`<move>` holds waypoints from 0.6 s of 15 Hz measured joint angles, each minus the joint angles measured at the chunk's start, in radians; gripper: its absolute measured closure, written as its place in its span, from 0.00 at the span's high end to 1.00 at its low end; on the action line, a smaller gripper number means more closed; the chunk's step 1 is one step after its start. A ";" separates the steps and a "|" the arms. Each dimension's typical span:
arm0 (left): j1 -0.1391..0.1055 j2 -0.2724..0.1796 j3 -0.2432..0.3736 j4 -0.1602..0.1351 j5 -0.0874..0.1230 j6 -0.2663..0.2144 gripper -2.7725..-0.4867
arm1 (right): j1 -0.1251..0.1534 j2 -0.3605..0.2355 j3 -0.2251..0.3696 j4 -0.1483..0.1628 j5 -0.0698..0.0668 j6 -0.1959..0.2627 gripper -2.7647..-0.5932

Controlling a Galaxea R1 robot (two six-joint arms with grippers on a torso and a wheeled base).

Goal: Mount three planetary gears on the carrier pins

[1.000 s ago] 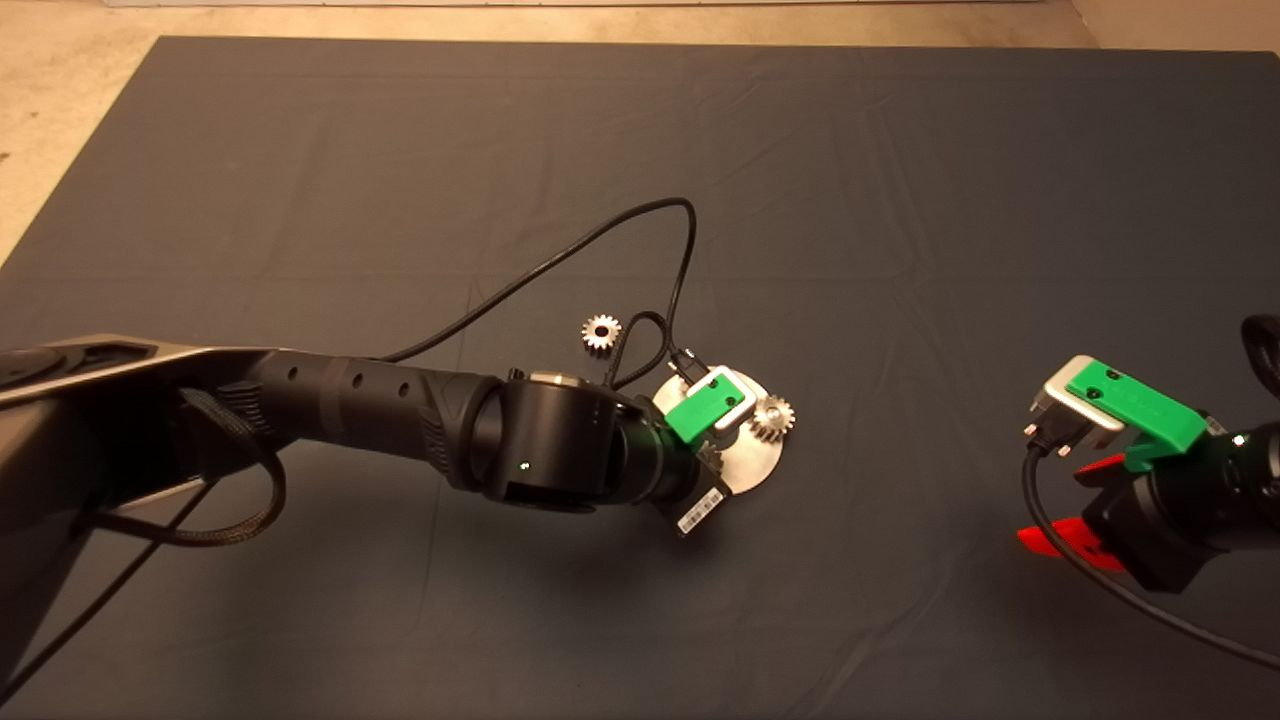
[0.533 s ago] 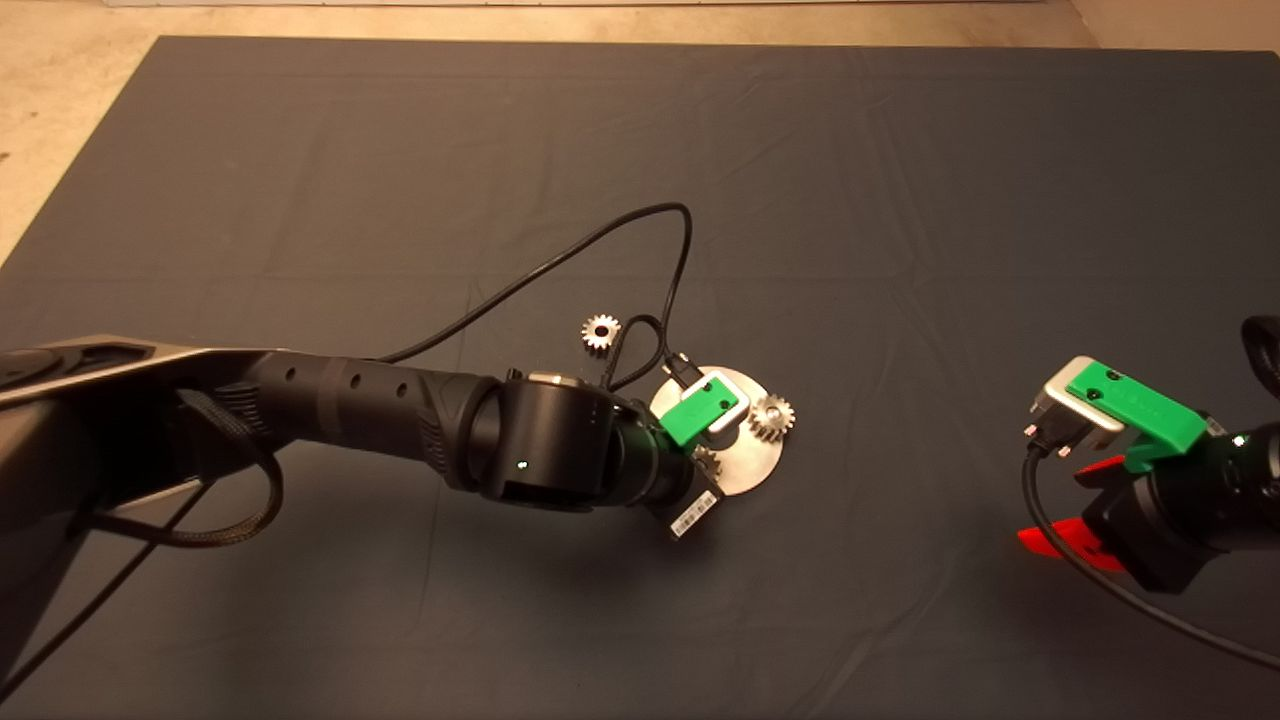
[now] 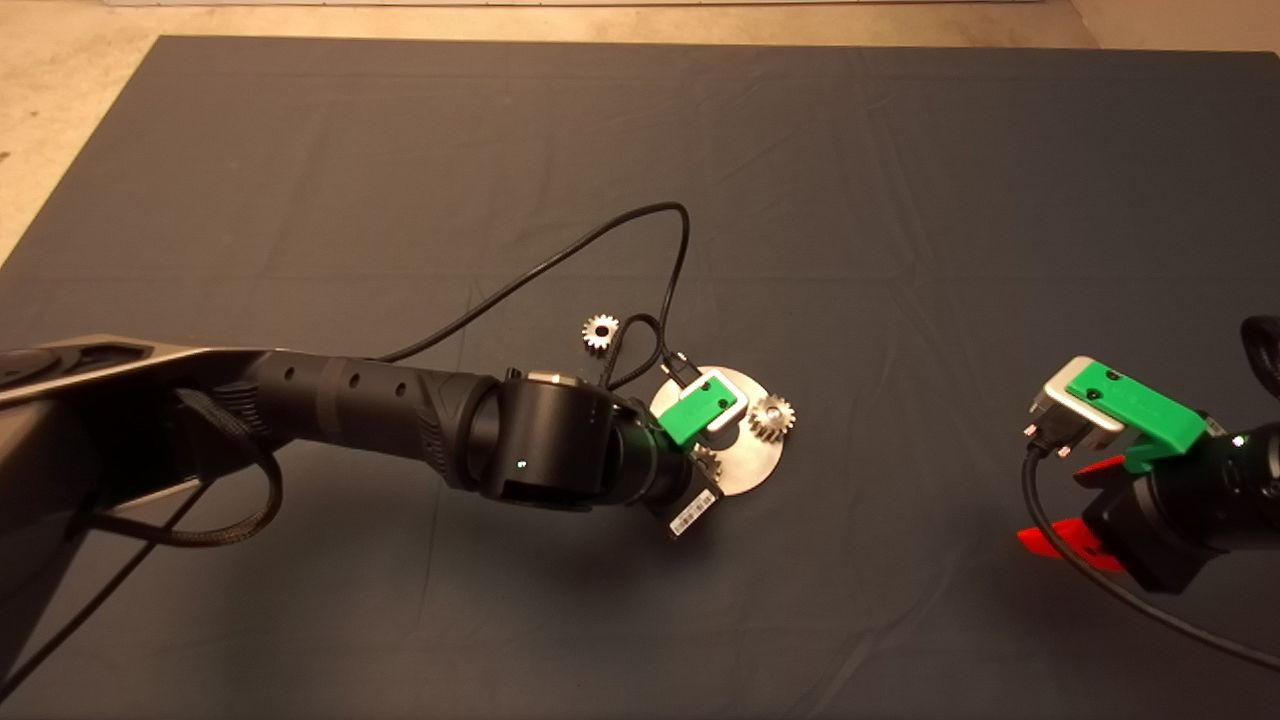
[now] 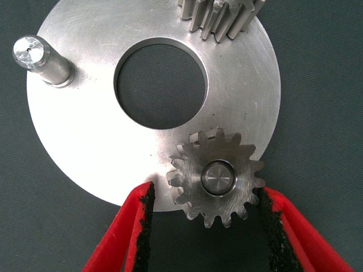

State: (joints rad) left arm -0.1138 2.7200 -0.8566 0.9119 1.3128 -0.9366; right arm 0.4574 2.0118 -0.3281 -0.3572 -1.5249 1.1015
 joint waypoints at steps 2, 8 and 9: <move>-0.029 0.001 0.000 -0.039 0.006 0.000 0.29 | 0.000 0.003 0.000 0.000 0.000 0.000 0.58; -0.097 0.000 -0.001 -0.150 0.107 0.000 0.36 | -0.001 0.033 0.000 0.001 0.001 0.003 0.58; -0.096 0.000 -0.001 -0.158 0.107 0.000 0.36 | -0.001 0.033 0.000 0.001 0.001 0.003 0.58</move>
State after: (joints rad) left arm -0.2102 2.7203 -0.8572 0.7543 1.4200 -0.9362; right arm 0.4568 2.0449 -0.3281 -0.3564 -1.5236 1.1049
